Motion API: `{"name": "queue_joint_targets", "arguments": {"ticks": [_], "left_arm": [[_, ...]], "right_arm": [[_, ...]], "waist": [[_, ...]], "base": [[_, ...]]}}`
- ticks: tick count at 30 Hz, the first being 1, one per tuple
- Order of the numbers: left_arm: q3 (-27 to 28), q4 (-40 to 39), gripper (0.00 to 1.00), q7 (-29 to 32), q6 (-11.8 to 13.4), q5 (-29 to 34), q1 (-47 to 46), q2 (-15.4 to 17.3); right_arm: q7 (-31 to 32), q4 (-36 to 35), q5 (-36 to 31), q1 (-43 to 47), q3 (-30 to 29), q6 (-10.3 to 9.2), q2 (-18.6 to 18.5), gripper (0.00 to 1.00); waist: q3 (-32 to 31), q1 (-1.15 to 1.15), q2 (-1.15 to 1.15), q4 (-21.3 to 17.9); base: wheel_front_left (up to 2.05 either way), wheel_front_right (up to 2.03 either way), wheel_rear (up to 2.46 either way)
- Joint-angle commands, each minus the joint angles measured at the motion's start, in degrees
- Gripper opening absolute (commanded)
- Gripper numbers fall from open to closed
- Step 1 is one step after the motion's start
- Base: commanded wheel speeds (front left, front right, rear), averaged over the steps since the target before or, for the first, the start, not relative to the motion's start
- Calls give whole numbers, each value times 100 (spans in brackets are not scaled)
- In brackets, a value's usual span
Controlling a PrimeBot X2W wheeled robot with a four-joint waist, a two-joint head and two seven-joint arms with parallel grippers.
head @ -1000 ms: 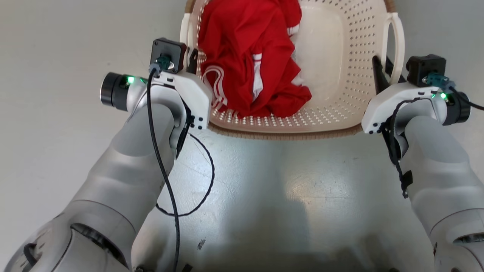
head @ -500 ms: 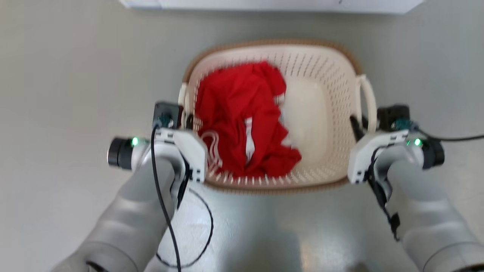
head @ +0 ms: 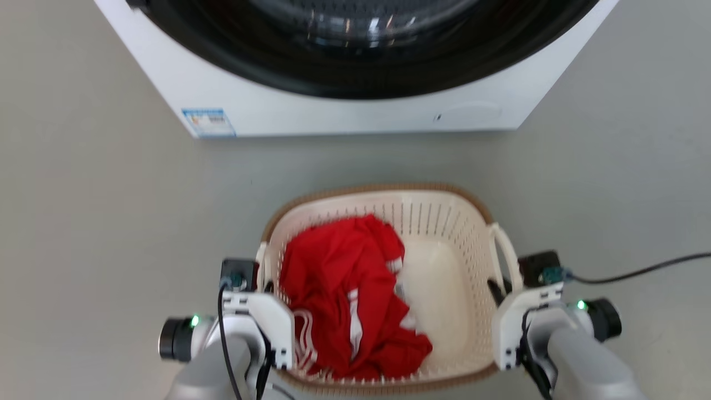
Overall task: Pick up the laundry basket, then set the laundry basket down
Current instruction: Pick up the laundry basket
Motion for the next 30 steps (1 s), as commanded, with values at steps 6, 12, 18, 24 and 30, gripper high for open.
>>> {"name": "queue_joint_targets", "arguments": {"ticks": [6, 12, 18, 24, 30], "left_arm": [[-112, -143, 0, -18, 115, -98, 322, 62], [-328, -355, 0, 88, 205, -188, 624, 62], [-628, -549, 0, 199, 274, -245, 885, 62], [-766, -569, 0, 221, 310, -372, 1059, 62], [-845, -525, 0, 214, 334, -480, 1104, 62]], "right_arm": [[73, -220, 120, 629, 466, 101, 182, 0], [14, -74, 144, 891, 430, 101, 182, 0], [-93, 101, 251, 1172, 371, 101, 182, 0], [-126, 195, 396, 1368, 440, 101, 182, 0], [-88, 164, 491, 1444, 599, 101, 182, 0]], "waist": [[-966, 0, 0, -215], [-1386, 0, 0, -117], [-1681, 0, 0, 46], [-1892, 0, 0, 109], [-2020, 0, 0, 75]], "base": [[0, 0, 0], [0, 0, 0], [0, 0, 0], [0, 0, 0], [0, 0, 0]]}}
